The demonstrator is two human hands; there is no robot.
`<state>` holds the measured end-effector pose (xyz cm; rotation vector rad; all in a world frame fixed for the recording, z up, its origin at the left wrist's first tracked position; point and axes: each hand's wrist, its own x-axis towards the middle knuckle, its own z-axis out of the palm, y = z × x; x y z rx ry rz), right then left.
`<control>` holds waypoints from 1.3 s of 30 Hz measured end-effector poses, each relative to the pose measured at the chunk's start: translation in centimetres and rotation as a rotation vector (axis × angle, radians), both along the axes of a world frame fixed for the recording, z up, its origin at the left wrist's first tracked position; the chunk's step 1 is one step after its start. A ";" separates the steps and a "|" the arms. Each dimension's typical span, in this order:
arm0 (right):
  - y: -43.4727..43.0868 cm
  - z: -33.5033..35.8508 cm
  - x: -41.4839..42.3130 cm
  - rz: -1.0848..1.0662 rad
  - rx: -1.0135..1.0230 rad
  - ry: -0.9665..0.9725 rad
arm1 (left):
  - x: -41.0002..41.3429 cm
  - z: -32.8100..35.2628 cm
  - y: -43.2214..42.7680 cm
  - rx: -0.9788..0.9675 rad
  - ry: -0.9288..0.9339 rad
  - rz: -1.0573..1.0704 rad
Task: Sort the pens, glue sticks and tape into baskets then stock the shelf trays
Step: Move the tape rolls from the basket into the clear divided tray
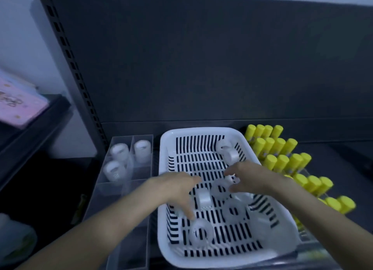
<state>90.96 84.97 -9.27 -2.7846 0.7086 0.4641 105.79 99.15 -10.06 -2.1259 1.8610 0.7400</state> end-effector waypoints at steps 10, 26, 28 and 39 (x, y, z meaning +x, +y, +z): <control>0.5 -2.7 0.6 0.091 -0.058 0.032 | -0.3 -1.2 -0.3 -0.026 -0.080 0.075; 0.0 -2.8 1.2 -0.014 -0.135 -0.111 | -0.8 -2.6 -2.2 -0.243 0.156 0.338; -0.1 -2.4 1.4 -0.034 -0.121 -0.166 | -0.6 -2.6 -2.7 -0.281 0.132 0.388; -0.2 -2.6 0.9 -0.008 0.024 -0.266 | -0.3 -2.3 -3.2 0.025 0.075 0.371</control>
